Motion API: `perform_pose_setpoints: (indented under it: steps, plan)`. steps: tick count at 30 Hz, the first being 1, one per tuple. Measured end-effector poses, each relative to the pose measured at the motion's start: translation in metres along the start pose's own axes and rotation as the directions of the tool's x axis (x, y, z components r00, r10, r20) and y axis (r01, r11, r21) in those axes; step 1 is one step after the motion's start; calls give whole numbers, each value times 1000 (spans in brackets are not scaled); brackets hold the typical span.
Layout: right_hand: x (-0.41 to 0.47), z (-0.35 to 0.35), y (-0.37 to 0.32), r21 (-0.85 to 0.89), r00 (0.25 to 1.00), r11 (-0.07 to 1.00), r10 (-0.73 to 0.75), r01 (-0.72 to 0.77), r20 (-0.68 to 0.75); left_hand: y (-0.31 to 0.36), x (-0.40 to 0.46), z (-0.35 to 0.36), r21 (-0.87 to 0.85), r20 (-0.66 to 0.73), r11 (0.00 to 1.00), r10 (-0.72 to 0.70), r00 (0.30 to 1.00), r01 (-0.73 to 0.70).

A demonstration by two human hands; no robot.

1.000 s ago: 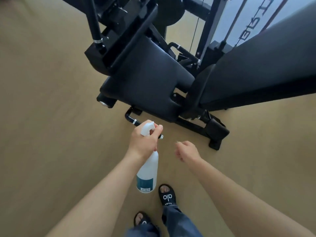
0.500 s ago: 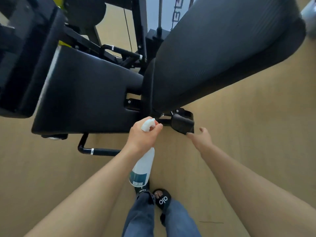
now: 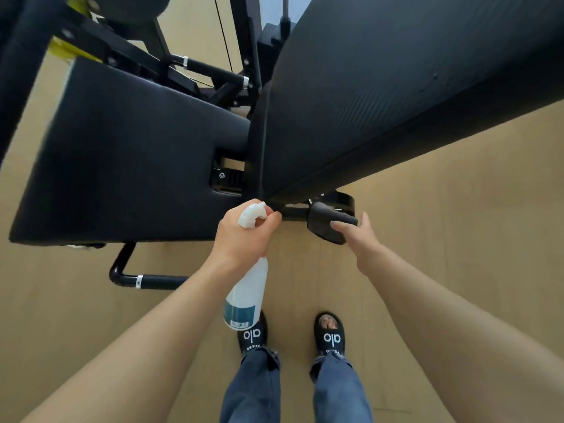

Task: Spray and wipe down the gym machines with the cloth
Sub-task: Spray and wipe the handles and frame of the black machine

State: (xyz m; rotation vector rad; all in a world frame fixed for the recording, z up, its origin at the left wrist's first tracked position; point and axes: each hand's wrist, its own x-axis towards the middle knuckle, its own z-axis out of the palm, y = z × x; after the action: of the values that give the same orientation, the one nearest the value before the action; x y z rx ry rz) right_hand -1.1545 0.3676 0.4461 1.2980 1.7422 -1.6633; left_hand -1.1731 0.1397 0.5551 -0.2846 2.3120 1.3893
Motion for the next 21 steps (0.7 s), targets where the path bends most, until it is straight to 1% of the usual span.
perform_pose_setpoints:
  steps: [3, 5, 8, 10, 13, 15, 18, 21]
  plan:
    - [13, 7, 3, 71, 999, 997, 16, -14, -30, -11, 1, 5, -23, -5, 1000, -21, 1000, 21]
    - [17, 12, 5, 109, 995, 994, 5, 7, -101, -16, 0, 6, -33, -12, 999, -32, 999, 32]
    - [17, 18, 8, 59, 980, 998, -18, 30, -199, -18, 0, 7, -46, -21, 998, -47, 999, 46]
    - [13, 19, 7, 12, 979, 999, -46, 49, -199, -15, 1, 6, -37, -28, 998, -48, 998, 47]
    - [2, 15, -3, -60, 981, 992, -121, 113, -151, -6, 0, 4, -13, -40, 999, -40, 998, 39]
    - [-12, 14, -11, -57, 983, 988, -147, 141, -111, 3, -4, 0, 7, -44, 1000, -30, 999, 30]
    - [-41, 20, -23, 12, 996, 996, -89, 89, 12, 19, -14, -11, 17, -54, 999, -35, 998, 36]
    - [-83, 37, -39, 9, 988, 1000, 5, -7, 157, 35, -28, -31, 7, -79, 998, -63, 995, 64]
